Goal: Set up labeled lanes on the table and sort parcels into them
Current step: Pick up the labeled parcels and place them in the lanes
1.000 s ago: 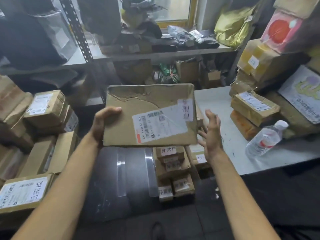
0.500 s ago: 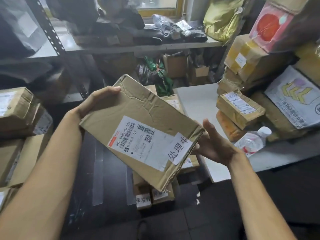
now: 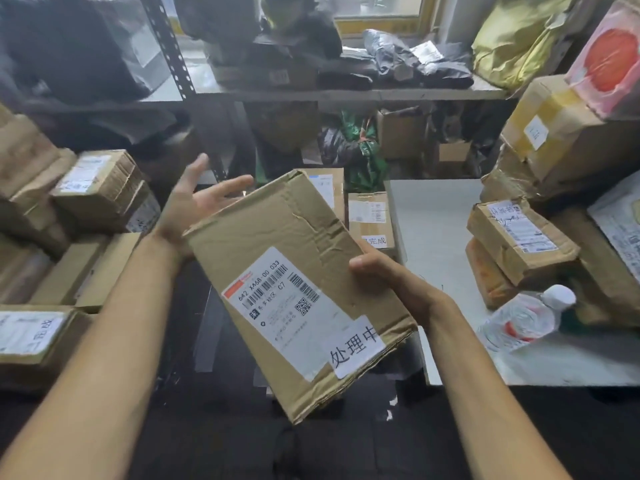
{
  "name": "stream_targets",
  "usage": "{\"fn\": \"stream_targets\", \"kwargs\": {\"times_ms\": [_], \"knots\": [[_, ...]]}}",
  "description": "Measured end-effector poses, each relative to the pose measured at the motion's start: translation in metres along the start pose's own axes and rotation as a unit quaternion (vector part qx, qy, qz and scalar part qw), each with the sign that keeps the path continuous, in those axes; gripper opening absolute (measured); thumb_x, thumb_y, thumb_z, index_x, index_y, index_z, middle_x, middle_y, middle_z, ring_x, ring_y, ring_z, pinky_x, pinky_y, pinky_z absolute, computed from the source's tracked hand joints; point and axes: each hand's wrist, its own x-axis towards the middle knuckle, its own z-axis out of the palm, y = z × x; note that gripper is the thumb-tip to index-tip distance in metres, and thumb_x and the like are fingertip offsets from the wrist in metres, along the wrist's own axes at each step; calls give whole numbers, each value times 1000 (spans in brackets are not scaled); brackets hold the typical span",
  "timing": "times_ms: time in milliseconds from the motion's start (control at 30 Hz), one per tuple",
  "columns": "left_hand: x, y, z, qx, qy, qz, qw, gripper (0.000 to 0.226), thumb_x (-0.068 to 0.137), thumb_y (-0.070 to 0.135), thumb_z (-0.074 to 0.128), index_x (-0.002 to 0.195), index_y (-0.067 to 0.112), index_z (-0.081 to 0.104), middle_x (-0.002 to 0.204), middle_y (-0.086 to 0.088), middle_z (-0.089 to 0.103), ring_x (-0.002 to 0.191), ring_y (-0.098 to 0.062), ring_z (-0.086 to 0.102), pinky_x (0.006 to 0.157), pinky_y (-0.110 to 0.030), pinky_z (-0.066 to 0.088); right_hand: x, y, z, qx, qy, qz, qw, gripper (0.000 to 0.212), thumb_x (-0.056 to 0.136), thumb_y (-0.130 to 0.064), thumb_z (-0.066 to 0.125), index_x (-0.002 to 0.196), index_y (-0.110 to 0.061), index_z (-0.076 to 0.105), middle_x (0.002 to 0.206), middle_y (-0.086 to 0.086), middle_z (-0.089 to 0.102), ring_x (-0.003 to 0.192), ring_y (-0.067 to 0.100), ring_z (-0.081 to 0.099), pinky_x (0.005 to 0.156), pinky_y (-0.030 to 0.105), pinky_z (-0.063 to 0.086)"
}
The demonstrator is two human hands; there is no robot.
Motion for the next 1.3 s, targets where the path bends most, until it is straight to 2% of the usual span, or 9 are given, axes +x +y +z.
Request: {"fn": "stream_targets", "kwargs": {"times_ms": [100,200,333,600,833,933,1100,1200,1300], "knots": [[3,-19,-11,-87,45,13,995,117,57,79,75,150,16,44,134,-15,66,117,-31,69,97,-52,51,1,8,-2,20,53,-60,997,53,66,-22,66,112,1,54,78,-7,76,73,2,72,67,17,57],[-9,-48,12,-23,-8,-19,1000,79,77,68,58,135,14,59,124,-15,72,105,-28,73,79,-40,62,3,7,15,37,122,-30,991,80,72,-44,72,143,-19,45,126,10,68,109,25,70,89,43,61],[-11,-64,24,-2,-12,-24,1000,31,93,37,55,104,13,72,99,-12,77,84,-25,76,69,-33,63,16,15,17,35,121,-9,992,94,67,-54,74,149,-25,38,140,15,59,121,35,65,100,58,54],[15,-56,2,-32,-7,-17,999,35,92,27,45,82,14,76,84,-12,75,72,-24,74,63,-29,61,46,28,22,46,142,20,989,91,67,-56,73,148,-29,40,139,12,61,123,34,64,103,65,49],[33,-47,-20,-57,-4,-24,998,37,96,34,46,104,7,70,96,-15,75,84,-28,74,70,-34,62,68,22,28,49,172,22,984,91,65,-57,73,145,-23,46,138,14,62,122,32,65,105,59,50],[33,-41,-28,-87,13,-22,996,45,100,37,42,95,9,77,96,-15,76,83,-27,75,69,-34,62,79,17,38,64,171,20,983,97,63,-55,74,147,-18,45,142,19,59,126,35,62,104,55,52],[19,-32,-43,-93,12,-18,995,51,102,44,37,102,17,80,113,-14,76,99,-27,74,79,-37,62,98,13,65,159,164,-35,973,99,60,-43,74,147,-5,46,137,28,59,106,34,66,72,37,62],[12,-28,-58,-104,2,-26,994,43,99,39,45,122,12,70,123,-16,72,108,-29,72,88,-41,61,111,13,77,162,174,-51,970,94,65,-44,75,147,-8,48,140,27,58,113,39,65,80,41,61],[9,-24,-65,-139,-5,-23,990,41,94,34,48,108,13,80,120,-17,72,103,-30,73,86,-43,62,117,10,85,146,175,-64,972,88,70,-47,76,147,-12,49,140,25,58,127,48,57,91,50,57]]}}
